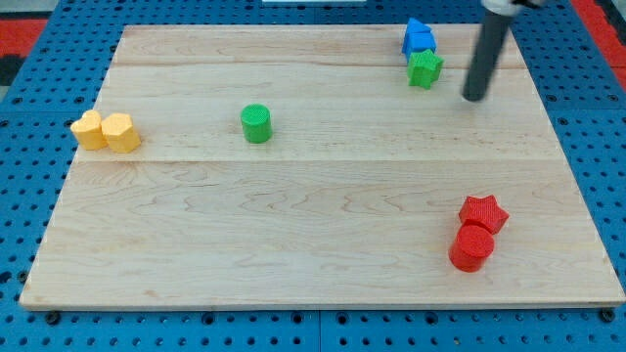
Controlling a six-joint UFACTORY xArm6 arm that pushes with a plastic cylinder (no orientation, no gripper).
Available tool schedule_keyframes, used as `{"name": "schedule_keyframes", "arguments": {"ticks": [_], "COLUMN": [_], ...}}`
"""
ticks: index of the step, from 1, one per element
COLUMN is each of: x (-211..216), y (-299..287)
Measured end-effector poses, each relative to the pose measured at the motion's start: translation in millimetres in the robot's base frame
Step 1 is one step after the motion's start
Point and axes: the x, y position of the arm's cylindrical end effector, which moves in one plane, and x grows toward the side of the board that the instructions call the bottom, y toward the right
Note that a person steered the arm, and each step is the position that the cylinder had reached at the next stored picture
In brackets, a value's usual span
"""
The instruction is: Slide the green circle below the green star
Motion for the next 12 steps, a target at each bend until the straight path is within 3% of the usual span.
{"name": "schedule_keyframes", "arguments": {"ticks": [1, 2, 3, 4, 6, 8, 9, 11, 12], "x": [57.9, 126.3, 141.1, 122.0, 30.3, -0.7, -9.1, -9.5, -17.1], "y": [-14.9, -95.1, -190.0, -252.9, -309.5, -368.4, -334.5, -200.6, -210.3]}}
